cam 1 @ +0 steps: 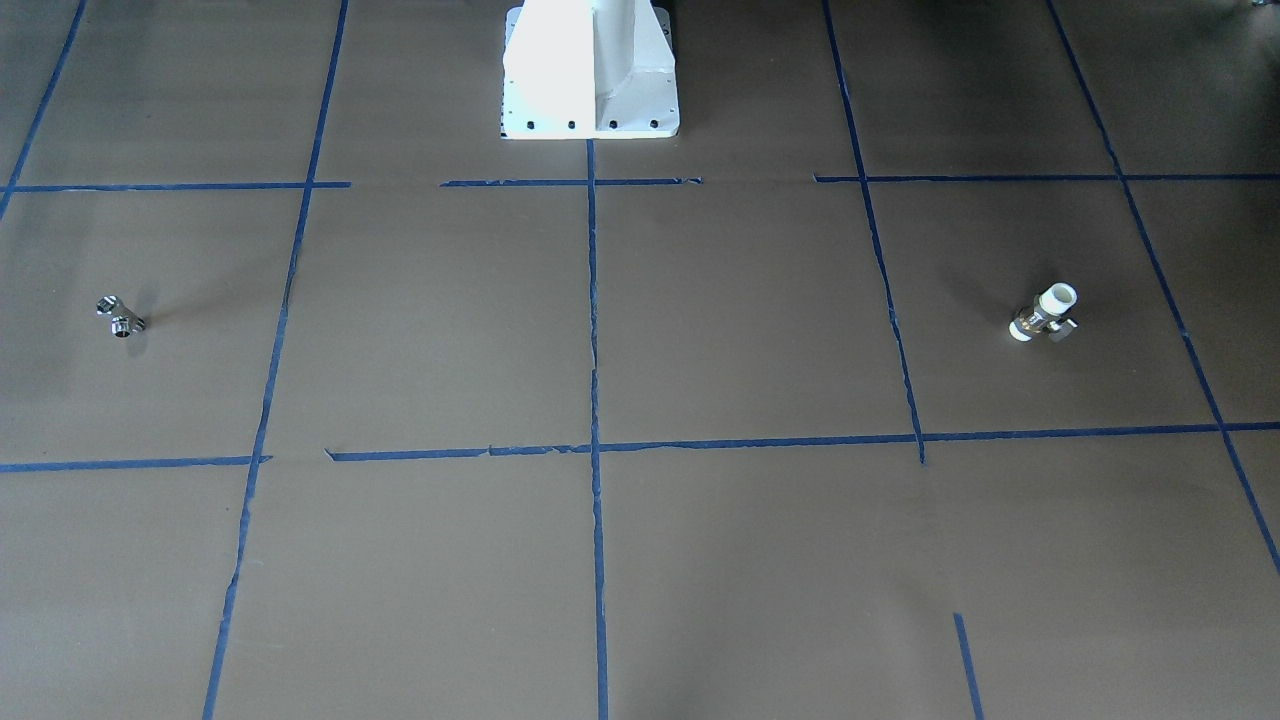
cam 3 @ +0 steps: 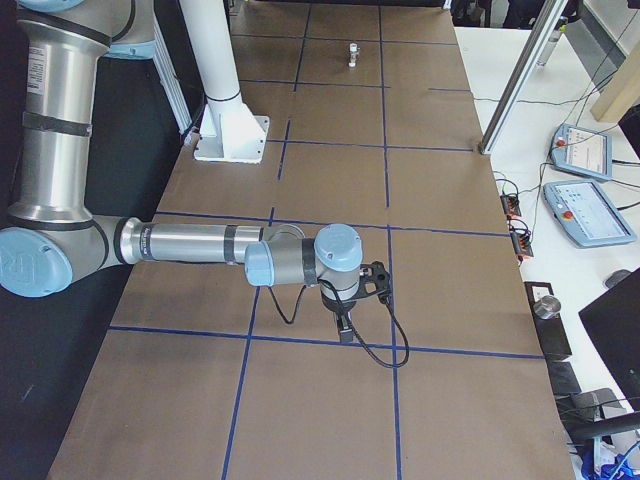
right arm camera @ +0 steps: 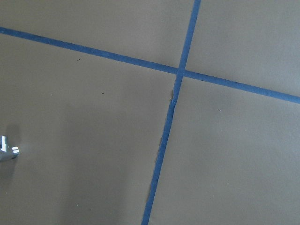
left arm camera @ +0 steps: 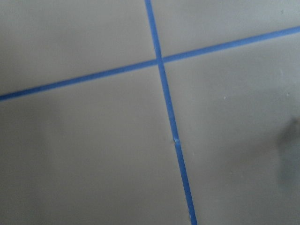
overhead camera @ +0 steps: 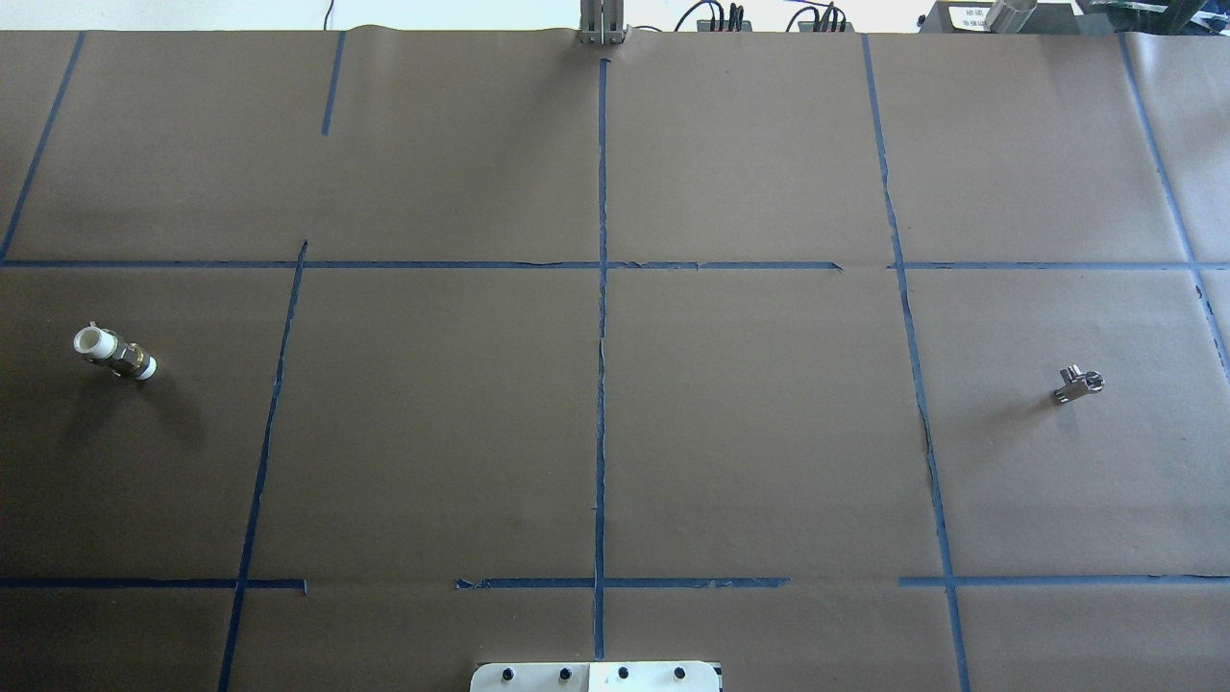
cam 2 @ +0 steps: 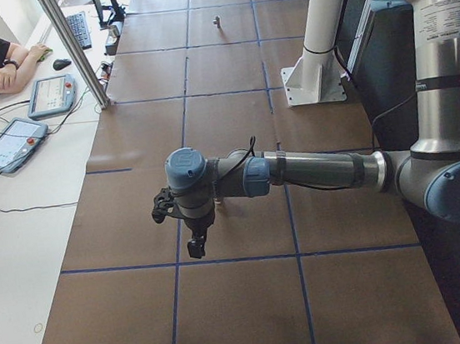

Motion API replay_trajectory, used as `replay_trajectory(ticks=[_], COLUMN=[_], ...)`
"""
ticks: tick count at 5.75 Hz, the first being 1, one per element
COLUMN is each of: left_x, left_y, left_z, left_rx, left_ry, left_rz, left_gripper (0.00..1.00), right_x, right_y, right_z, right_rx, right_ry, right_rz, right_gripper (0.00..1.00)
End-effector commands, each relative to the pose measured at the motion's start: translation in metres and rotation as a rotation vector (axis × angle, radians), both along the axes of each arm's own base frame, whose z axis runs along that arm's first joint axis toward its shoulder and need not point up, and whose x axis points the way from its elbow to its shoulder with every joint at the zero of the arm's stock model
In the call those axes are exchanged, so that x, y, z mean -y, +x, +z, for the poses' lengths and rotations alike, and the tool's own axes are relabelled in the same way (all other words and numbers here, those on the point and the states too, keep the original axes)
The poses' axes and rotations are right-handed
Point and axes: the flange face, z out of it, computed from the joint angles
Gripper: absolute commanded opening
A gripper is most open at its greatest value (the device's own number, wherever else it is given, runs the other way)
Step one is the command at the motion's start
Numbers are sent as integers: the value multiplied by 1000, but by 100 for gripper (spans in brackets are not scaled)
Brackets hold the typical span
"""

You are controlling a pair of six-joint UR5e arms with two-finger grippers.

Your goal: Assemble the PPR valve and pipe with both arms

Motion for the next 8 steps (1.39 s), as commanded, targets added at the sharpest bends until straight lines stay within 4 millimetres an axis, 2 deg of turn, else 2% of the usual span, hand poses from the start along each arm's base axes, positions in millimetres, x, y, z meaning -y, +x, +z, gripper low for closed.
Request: replay_trajectory(ticks=[1, 2, 3, 4, 8], left_x=[11, 11, 12, 12, -9], left_y=[3, 63, 93, 118, 233], left_z=[-13, -27, -35, -47, -62], left_rx=[-9, -52, -70, -113, -94], left_ry=[88, 54, -34, -76, -145], left_rz=[8, 41, -45, -142, -195], left_gripper=[100, 100, 100, 100, 100], right_x=[3, 7, 13, 17, 20], right_y=[-8, -29, -53, -58, -59], right_z=[-2, -16, -19, -24, -27], right_rx=[40, 52, 52, 57, 59], right_ry=[16, 62, 47, 26, 33], right_rz=[-19, -64, -81, -61, -63], right_gripper=[100, 100, 100, 100, 100])
